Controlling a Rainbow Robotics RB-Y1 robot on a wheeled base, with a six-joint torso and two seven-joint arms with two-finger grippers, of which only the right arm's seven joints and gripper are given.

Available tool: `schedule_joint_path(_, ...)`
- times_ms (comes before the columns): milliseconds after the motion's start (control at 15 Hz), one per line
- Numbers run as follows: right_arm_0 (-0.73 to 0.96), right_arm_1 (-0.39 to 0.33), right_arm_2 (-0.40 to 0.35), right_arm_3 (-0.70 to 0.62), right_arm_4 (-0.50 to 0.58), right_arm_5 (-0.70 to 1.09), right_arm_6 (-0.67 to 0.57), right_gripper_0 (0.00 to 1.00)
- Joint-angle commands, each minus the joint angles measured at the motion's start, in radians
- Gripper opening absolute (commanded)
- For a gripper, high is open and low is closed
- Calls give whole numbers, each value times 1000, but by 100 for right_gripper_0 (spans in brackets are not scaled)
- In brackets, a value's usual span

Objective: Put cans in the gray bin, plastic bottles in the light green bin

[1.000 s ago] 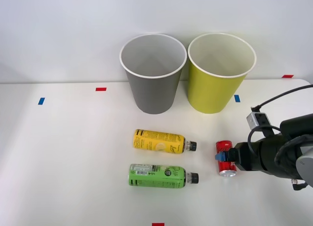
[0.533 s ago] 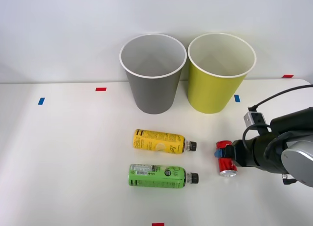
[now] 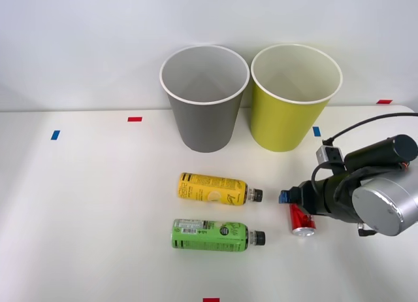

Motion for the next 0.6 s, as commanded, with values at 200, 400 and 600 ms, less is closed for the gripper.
schedule_joint_path(200, -39, 30, 34, 70, 37, -2, -1, 100)
schedule_joint_path(400, -59, 60, 45, 116, 78, -2, 2, 100)
schedule_joint_path(600, -64, 69, 45, 140, 103, -2, 2, 100)
